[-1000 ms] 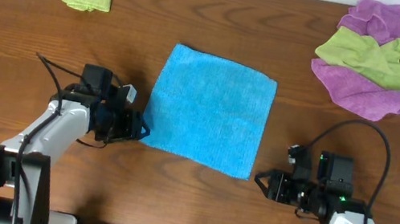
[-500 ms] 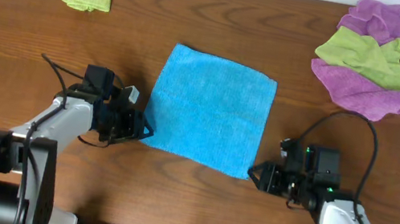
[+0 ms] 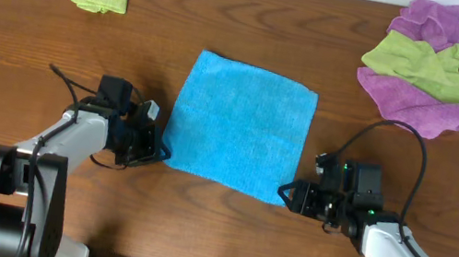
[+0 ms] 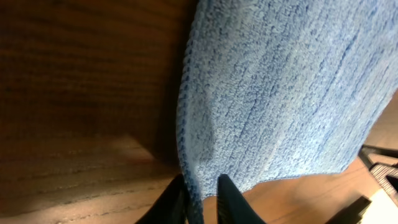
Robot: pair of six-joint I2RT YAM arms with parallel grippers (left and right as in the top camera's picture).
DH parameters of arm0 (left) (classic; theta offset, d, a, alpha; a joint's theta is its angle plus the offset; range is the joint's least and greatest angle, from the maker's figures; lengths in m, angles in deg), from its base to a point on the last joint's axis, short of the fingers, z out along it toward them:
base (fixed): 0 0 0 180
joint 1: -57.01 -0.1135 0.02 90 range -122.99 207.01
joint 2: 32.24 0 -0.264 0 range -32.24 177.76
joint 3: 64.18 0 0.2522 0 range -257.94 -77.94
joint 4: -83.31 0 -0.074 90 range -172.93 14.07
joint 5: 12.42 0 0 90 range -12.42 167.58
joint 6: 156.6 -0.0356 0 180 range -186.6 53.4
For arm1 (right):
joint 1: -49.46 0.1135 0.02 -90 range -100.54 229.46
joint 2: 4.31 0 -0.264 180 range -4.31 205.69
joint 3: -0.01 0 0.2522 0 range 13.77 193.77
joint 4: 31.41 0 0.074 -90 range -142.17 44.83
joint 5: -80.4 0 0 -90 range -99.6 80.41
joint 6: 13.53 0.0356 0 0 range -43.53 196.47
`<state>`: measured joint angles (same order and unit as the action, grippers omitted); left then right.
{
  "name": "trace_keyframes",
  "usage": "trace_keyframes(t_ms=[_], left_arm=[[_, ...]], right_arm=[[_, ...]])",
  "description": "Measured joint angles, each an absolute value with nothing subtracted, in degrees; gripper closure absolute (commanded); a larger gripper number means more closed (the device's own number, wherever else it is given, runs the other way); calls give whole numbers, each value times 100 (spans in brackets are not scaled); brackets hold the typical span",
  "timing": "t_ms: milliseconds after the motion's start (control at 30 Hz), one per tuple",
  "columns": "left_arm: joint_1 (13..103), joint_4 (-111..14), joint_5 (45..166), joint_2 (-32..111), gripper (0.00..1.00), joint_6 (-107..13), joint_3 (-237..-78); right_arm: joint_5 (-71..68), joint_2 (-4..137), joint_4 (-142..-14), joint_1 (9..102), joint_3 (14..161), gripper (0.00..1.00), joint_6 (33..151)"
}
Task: Fold the cloth
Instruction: 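Grasp the cloth's bottom corners with both grippers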
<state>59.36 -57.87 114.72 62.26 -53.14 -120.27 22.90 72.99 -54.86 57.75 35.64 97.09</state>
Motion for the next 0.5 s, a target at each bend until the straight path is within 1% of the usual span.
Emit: trace_keyframes(t_ms=[100, 367, 500], left_arm=[[5936, -5790, 11477, 6226, 91, -5260, -12027], [5936, -5794, 11521, 6226, 92, -5218, -12027], [5936, -5794, 11536, 6226, 94, -5179, -12027]], right_arm=[[2215, 7299, -5534, 5880, 3579, 55, 9760], [1879, 7277, -5628, 6243, 3658, 55, 10066], [1560, 7244, -5628, 6461, 3678, 60, 10334]])
